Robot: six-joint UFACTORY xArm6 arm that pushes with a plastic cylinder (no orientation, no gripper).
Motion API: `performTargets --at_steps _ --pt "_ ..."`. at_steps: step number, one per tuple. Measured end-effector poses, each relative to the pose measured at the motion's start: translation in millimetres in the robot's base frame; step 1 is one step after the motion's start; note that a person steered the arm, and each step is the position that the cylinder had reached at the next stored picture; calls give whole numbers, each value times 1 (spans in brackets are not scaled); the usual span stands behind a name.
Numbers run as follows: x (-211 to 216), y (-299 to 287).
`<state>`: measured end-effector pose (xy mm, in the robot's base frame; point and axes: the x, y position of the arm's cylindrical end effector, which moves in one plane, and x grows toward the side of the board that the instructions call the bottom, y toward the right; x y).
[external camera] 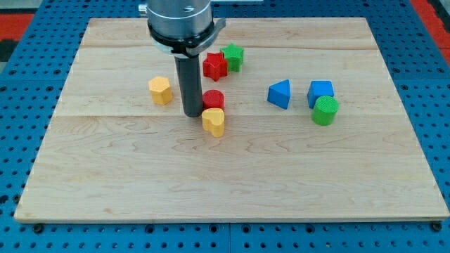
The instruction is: Push the green circle into the red circle
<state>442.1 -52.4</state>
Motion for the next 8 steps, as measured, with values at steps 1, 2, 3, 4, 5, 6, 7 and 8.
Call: performTargets --at_steps 1,2,3,4,5,6,7,8 --pt "33 23" --pt "-2 47" --pt "-66 35" --pt "-62 48" --pt "-19 109" --pt "17 132" --pt "58 197" --pt "47 273"
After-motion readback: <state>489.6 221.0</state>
